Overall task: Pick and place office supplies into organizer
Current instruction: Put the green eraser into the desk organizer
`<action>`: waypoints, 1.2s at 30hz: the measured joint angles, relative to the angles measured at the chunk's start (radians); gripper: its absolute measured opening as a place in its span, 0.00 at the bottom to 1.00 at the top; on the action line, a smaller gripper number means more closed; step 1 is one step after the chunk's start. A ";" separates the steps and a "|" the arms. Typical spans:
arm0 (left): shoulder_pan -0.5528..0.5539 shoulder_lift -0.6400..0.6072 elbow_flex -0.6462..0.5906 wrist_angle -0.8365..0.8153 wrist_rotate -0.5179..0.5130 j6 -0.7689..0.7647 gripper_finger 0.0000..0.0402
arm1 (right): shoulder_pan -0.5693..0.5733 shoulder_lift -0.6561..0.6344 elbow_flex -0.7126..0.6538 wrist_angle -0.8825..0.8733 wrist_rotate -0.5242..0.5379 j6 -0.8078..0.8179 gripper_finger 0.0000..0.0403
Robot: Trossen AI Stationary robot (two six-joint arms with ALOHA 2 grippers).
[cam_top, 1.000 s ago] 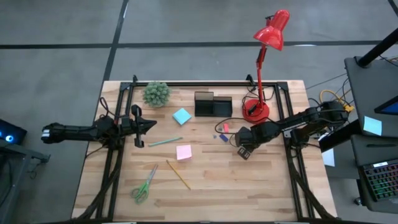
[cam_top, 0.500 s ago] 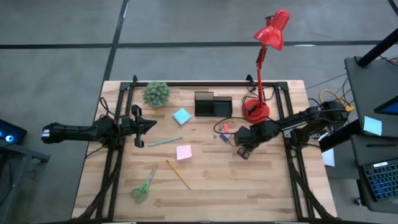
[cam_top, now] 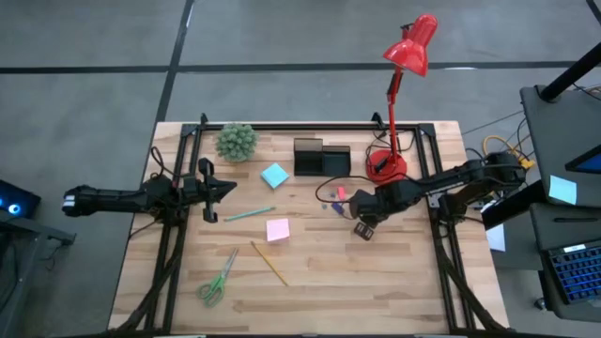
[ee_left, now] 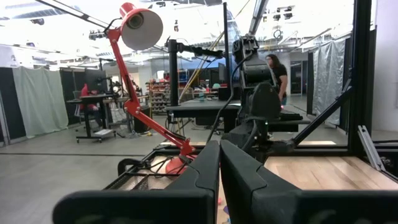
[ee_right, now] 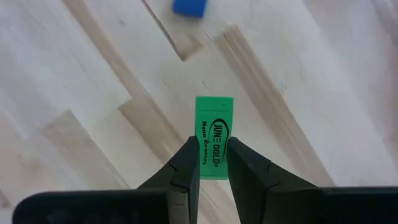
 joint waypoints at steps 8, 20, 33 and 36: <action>0.000 0.000 0.000 0.000 0.000 0.000 0.00 | -0.014 0.000 0.091 0.002 0.011 -0.094 0.16; 0.000 0.000 0.000 0.000 0.000 0.000 0.00 | -0.040 0.000 0.200 0.013 0.108 -0.310 0.16; 0.000 0.000 0.000 0.000 0.000 0.000 0.00 | -0.062 0.000 0.183 0.189 0.131 -0.517 0.16; 0.000 0.000 0.000 0.000 0.000 0.000 0.00 | -0.081 0.000 0.171 0.221 0.133 -0.531 0.16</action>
